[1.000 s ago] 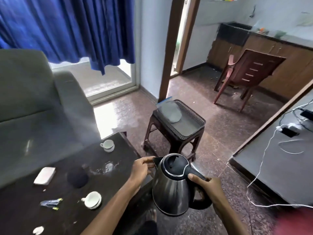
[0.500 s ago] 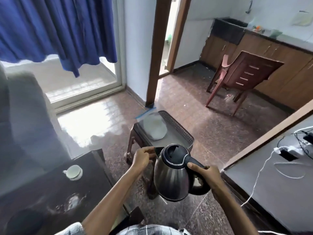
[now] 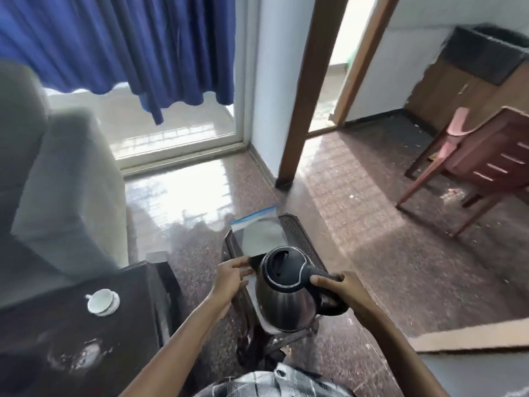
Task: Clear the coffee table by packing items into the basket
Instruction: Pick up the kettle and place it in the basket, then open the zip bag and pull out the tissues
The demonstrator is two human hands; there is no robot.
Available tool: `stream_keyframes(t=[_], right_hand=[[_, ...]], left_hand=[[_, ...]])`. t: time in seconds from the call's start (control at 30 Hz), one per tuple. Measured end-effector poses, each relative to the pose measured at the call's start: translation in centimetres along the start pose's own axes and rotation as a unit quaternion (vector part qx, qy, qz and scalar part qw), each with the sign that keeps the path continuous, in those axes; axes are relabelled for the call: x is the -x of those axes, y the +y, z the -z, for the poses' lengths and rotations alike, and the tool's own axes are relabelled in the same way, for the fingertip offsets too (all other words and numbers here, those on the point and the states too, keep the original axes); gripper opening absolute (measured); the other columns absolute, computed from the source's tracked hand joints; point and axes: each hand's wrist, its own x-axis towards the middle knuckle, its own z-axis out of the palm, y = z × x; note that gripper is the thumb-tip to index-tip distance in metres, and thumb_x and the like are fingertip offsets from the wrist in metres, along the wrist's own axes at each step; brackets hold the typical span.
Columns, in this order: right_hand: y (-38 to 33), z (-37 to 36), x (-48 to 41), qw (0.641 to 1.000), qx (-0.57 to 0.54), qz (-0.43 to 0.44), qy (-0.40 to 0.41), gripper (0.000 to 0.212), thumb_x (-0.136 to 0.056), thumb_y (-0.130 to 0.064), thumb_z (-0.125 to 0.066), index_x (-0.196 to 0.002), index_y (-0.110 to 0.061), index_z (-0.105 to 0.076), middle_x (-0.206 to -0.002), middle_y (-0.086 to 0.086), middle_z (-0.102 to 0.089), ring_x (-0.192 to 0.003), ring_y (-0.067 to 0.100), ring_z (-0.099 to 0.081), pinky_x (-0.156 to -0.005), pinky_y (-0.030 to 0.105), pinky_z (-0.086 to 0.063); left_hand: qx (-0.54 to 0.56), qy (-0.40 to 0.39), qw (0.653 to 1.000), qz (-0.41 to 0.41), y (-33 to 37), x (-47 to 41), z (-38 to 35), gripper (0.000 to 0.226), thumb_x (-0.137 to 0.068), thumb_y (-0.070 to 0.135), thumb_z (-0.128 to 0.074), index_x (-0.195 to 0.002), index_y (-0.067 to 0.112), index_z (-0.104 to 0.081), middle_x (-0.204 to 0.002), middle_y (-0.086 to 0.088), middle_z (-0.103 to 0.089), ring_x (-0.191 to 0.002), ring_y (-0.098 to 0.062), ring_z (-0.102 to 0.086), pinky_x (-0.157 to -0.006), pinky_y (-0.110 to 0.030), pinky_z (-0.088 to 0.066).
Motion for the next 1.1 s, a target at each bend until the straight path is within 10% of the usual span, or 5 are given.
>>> stream_keyframes(t=[0.33,0.8,1.1], right_hand=[[3.0,2.5,-12.9,0.990,0.095,-0.029,-0.102,0.072,-0.050,-0.083,-0.063,-0.060,-0.011,-0.059,-0.052,0.016,-0.042,-0.047,0.023,-0.041,-0.051,0.033,-0.032],[5.6,2.1,-18.3,0.964,0.174,-0.024,-0.200,0.043,-0.082,-0.004,-0.060,-0.043,-0.015,-0.043,-0.038,-0.004,-0.031,-0.035,0.005,-0.029,-0.041,0.023,-0.026],[5.9,1.7,-22.4,0.899,0.347,0.026,-0.266,0.047,-0.077,-0.008,-0.061,-0.035,-0.016,-0.041,-0.036,-0.008,-0.037,-0.034,0.001,-0.032,-0.046,0.025,-0.028]], left_hand=[[0.104,0.111,0.982,0.111,-3.0,-2.3,-4.1,0.049,-0.082,-0.014,-0.029,-0.110,0.000,-0.066,-0.096,-0.012,-0.068,-0.085,-0.022,-0.061,-0.069,-0.027,-0.047],[0.098,0.128,0.964,0.213,-5.2,-2.4,-6.8,0.036,-0.084,-0.005,-0.036,-0.101,0.010,-0.065,-0.113,-0.010,-0.063,-0.090,-0.019,-0.062,-0.068,-0.025,-0.049],[-0.012,0.099,0.973,0.209,-2.6,-3.5,-5.7,0.019,-0.093,0.013,-0.044,-0.104,0.014,-0.060,-0.086,0.003,-0.058,-0.066,-0.007,-0.048,-0.054,-0.017,-0.035]])
